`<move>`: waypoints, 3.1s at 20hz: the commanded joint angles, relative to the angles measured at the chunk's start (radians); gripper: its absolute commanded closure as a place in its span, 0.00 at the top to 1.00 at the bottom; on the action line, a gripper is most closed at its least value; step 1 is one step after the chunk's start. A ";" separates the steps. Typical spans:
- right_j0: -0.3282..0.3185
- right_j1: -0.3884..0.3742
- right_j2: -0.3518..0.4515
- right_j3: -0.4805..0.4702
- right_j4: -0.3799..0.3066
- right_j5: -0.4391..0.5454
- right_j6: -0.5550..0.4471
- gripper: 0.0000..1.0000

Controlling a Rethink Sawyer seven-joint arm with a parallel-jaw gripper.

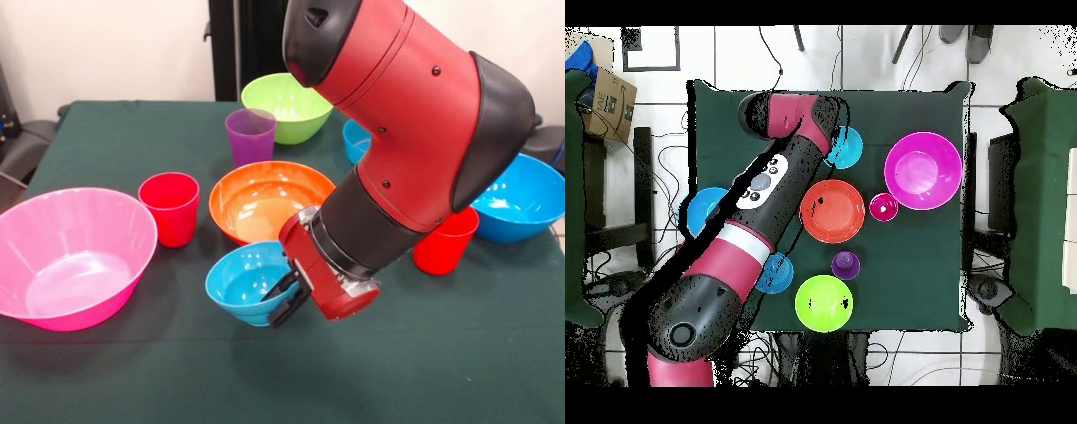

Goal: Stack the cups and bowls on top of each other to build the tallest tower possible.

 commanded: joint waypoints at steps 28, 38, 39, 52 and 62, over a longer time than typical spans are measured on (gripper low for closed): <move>-0.008 -0.003 0.071 -0.058 0.009 0.071 0.165 1.00; -0.016 -0.094 0.314 0.070 0.013 -0.050 -0.050 1.00; -0.022 -0.117 0.366 0.100 0.008 -0.080 -0.104 1.00; -0.198 -0.523 0.794 0.561 -0.281 -0.253 -0.727 1.00; -0.348 -0.754 0.993 0.819 -0.461 -0.235 -0.976 1.00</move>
